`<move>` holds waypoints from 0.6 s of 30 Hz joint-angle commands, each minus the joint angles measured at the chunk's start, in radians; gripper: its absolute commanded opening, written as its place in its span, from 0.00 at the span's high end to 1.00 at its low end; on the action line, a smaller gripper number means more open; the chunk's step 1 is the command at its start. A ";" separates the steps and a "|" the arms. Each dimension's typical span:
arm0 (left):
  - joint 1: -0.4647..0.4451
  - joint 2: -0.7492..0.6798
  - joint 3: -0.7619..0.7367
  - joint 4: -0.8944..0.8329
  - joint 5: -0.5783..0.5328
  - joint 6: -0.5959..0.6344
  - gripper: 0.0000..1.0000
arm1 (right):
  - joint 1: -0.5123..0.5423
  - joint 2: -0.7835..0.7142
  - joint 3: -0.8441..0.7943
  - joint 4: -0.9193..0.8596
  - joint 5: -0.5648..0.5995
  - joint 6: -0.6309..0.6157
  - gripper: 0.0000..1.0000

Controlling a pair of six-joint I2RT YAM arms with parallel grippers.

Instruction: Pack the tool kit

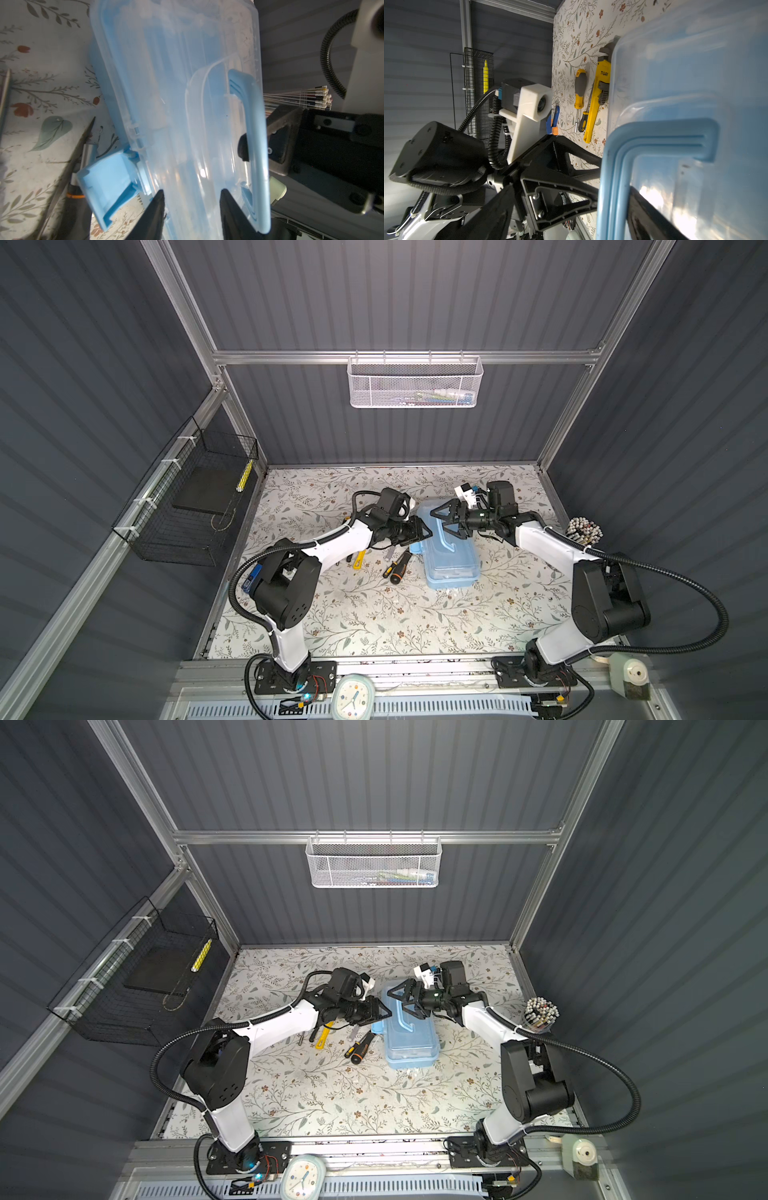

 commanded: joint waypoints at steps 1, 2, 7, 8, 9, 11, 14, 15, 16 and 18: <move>-0.006 -0.009 0.013 -0.019 -0.005 0.022 0.55 | 0.008 0.006 -0.026 0.140 -0.066 0.090 0.18; -0.003 -0.015 0.006 -0.016 -0.005 0.021 0.55 | 0.009 0.006 -0.034 0.181 -0.077 0.123 0.19; 0.017 -0.088 -0.052 0.026 -0.003 0.001 0.52 | 0.005 -0.008 -0.065 0.299 -0.096 0.204 0.25; 0.021 -0.111 -0.060 0.025 -0.011 0.001 0.51 | 0.003 -0.010 -0.086 0.358 -0.102 0.245 0.27; 0.025 -0.131 -0.066 0.021 -0.019 0.005 0.49 | 0.000 -0.009 -0.107 0.421 -0.105 0.289 0.29; 0.030 -0.170 -0.078 0.011 -0.044 0.013 0.44 | -0.007 -0.002 -0.160 0.599 -0.106 0.402 0.34; 0.039 -0.205 -0.103 0.001 -0.055 0.020 0.38 | -0.019 0.030 -0.241 0.917 -0.097 0.599 0.37; 0.045 -0.215 -0.116 0.007 -0.050 0.018 0.37 | -0.021 0.039 -0.258 0.976 -0.092 0.634 0.37; 0.049 -0.224 -0.130 0.024 -0.046 0.010 0.35 | -0.022 0.048 -0.274 1.017 -0.085 0.655 0.38; 0.055 -0.247 -0.163 0.075 -0.031 -0.013 0.30 | -0.022 0.050 -0.292 1.032 -0.079 0.654 0.38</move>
